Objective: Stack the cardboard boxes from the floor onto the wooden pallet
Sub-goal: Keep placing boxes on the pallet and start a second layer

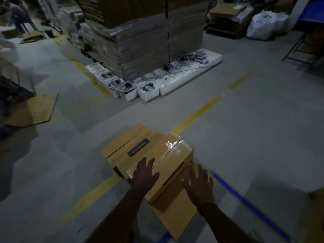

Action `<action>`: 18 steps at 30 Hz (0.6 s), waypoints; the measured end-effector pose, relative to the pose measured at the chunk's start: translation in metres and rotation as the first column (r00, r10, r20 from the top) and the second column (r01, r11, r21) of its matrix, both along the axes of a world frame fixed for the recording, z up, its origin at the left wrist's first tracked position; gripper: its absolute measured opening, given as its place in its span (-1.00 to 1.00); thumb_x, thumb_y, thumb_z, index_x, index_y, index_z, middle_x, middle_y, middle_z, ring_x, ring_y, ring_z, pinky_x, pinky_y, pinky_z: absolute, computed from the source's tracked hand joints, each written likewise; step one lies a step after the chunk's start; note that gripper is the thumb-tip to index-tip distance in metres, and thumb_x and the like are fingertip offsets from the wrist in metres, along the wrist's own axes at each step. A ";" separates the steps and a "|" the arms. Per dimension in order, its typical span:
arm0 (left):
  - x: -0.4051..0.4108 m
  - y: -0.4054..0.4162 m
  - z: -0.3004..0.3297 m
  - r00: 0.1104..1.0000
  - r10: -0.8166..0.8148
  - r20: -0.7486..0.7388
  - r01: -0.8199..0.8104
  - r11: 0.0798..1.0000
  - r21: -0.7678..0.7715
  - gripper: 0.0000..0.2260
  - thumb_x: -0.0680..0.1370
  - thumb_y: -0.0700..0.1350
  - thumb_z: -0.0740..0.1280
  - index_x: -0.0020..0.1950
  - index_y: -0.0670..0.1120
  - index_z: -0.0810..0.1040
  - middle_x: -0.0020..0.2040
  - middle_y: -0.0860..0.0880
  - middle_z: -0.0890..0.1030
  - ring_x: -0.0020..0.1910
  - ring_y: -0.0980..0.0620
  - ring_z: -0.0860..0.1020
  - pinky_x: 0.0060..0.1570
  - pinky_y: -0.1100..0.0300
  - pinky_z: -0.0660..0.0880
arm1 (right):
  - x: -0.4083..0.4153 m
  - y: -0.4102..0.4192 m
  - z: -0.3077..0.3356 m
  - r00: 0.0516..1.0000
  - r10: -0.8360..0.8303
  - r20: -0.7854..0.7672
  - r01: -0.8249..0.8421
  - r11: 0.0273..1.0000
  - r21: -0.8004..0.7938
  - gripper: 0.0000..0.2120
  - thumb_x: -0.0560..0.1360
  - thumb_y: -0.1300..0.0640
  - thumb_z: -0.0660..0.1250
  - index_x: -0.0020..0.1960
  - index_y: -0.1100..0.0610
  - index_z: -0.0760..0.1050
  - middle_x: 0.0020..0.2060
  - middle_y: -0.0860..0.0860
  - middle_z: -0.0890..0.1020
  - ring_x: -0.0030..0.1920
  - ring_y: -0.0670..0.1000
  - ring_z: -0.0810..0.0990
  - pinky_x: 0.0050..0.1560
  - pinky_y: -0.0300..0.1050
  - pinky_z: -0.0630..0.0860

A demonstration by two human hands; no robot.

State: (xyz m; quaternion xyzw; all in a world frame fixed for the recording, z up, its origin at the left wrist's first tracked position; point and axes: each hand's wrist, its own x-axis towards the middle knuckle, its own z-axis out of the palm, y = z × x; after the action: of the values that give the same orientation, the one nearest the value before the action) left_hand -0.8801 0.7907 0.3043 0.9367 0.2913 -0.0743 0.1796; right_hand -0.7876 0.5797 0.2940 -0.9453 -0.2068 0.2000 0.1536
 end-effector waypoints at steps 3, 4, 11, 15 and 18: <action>0.030 0.035 -0.015 0.998 -0.049 -0.035 0.049 0.999 -0.013 -0.37 0.61 0.19 0.23 0.61 0.06 0.09 0.61 -0.13 0.07 0.57 -0.16 0.11 0.40 -0.08 0.35 | 0.015 0.020 -0.019 0.997 -0.077 -0.013 0.076 0.995 -0.062 -0.33 0.64 -0.28 0.01 0.63 -0.09 -0.13 0.62 0.10 -0.12 0.61 0.21 -0.12 0.55 0.27 -0.08; 0.035 0.042 -0.018 0.997 -0.061 -0.042 0.060 0.998 -0.019 -0.37 0.61 0.20 0.23 0.61 0.06 0.09 0.61 -0.13 0.07 0.57 -0.16 0.11 0.40 -0.08 0.35 | 0.017 0.024 -0.021 0.996 -0.089 -0.015 0.087 0.992 -0.087 -0.33 0.64 -0.29 0.00 0.64 -0.09 -0.15 0.62 0.10 -0.13 0.61 0.21 -0.12 0.55 0.27 -0.07; 0.103 0.142 -0.086 0.952 -0.223 -0.208 0.215 0.975 -0.061 -0.31 0.57 0.37 0.09 0.62 0.15 -0.01 0.63 -0.06 -0.01 0.59 -0.20 0.04 0.45 -0.17 0.23 | 0.048 0.128 -0.077 0.934 -0.328 -0.142 0.297 0.933 -0.204 -0.29 0.62 -0.34 -0.01 0.62 -0.13 -0.23 0.62 0.06 -0.18 0.61 0.21 -0.13 0.54 0.28 0.02; 0.150 0.188 -0.159 0.902 -0.320 -0.292 0.310 0.947 -0.079 -0.27 0.51 0.46 0.00 0.61 0.23 -0.10 0.64 0.00 -0.11 0.59 -0.25 -0.03 0.48 -0.24 0.13 | 0.078 0.185 -0.138 0.879 -0.424 -0.220 0.368 0.894 -0.255 -0.29 0.61 -0.34 0.01 0.60 -0.19 -0.28 0.61 0.03 -0.23 0.60 0.22 -0.12 0.53 0.26 0.08; 0.185 0.208 -0.224 0.863 -0.396 -0.314 0.393 0.916 -0.078 -0.25 0.48 0.49 0.02 0.60 0.26 -0.09 0.64 0.00 -0.15 0.58 -0.31 -0.05 0.45 -0.32 0.10 | 0.096 0.220 -0.197 0.843 -0.470 -0.260 0.405 0.874 -0.269 -0.30 0.61 -0.33 0.02 0.60 -0.19 -0.25 0.60 0.02 -0.27 0.60 0.24 -0.15 0.54 0.27 0.05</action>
State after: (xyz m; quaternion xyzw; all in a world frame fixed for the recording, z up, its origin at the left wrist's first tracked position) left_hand -0.6952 0.9983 0.0807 0.9503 0.1187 -0.2635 0.1160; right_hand -0.6919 0.7998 0.0966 -0.9333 0.0644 0.3288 0.1290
